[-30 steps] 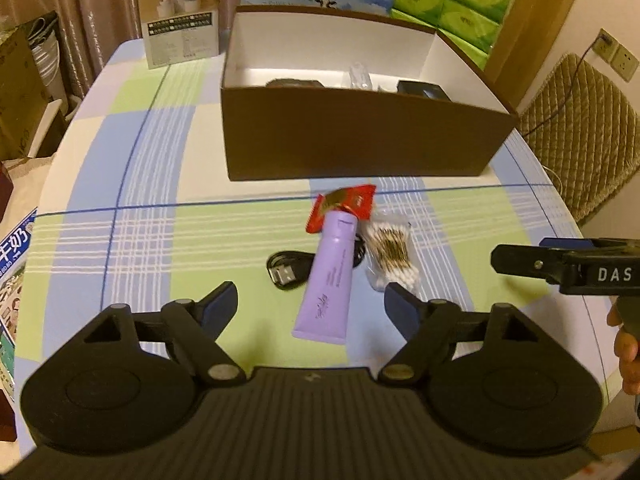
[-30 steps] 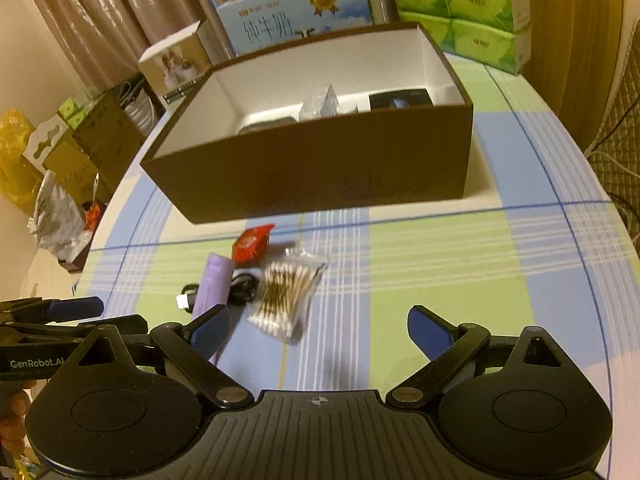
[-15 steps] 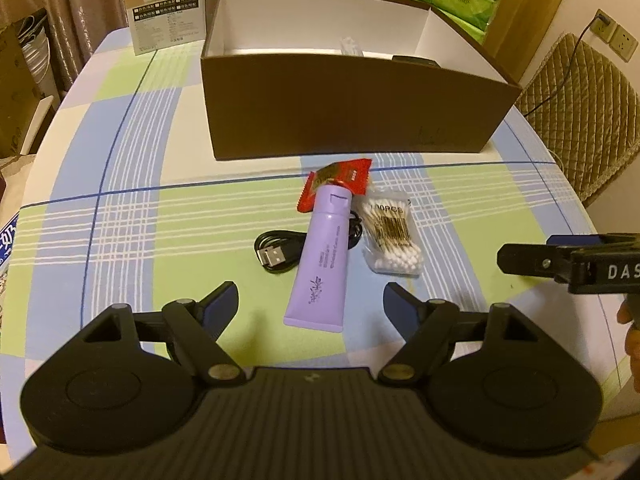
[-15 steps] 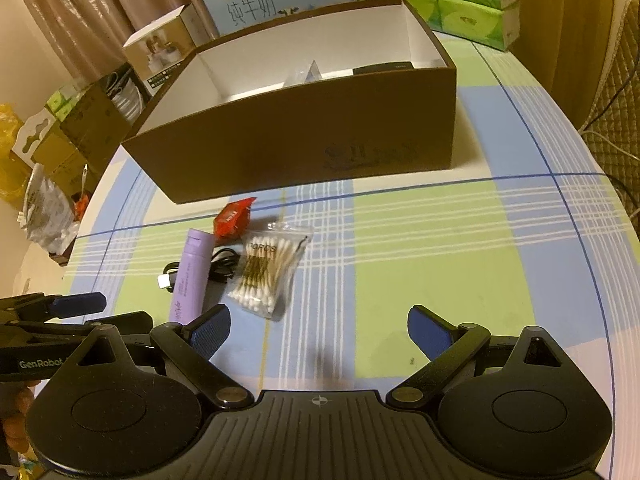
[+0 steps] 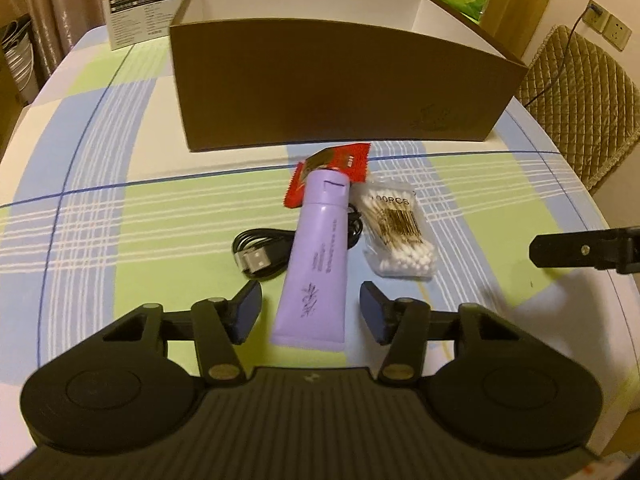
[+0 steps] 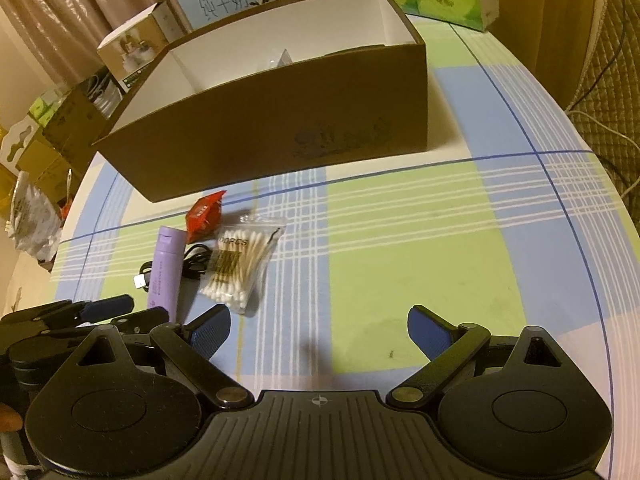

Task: Organize objects
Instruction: 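Grasp the purple tube with left tool while right tool grasps the cotton swab bag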

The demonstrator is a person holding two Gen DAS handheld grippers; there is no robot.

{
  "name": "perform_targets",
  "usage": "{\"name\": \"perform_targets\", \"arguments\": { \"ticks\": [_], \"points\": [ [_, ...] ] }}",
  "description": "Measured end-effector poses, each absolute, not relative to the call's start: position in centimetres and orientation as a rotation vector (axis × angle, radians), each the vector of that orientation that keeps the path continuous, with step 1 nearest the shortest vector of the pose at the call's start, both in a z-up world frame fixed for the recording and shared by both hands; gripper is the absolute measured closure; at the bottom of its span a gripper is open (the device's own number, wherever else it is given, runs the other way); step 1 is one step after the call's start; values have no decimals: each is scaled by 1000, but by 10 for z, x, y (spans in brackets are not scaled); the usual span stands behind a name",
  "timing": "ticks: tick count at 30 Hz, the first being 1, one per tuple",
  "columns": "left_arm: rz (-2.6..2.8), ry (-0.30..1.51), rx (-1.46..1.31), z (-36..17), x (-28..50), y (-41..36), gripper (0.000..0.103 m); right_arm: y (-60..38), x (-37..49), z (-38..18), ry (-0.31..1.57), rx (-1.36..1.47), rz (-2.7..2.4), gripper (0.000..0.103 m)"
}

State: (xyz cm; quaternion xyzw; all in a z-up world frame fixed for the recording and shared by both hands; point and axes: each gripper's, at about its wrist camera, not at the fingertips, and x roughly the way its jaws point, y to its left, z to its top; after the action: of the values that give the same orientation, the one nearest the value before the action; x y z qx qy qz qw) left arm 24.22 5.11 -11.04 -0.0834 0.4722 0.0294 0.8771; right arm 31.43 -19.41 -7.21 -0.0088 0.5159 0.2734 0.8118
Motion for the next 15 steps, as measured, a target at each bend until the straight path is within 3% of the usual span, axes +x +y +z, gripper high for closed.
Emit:
{"name": "perform_targets", "arguments": {
  "ticks": [7, 15],
  "points": [
    [74, 1027, -148, -124, 254, 42, 68, -197, 319, -78, 1119, -7, 561, 10],
    [85, 1037, -142, -124, 267, 40, 69, -189, 328, -87, 1128, 32, 565, 10]
  ]
}}
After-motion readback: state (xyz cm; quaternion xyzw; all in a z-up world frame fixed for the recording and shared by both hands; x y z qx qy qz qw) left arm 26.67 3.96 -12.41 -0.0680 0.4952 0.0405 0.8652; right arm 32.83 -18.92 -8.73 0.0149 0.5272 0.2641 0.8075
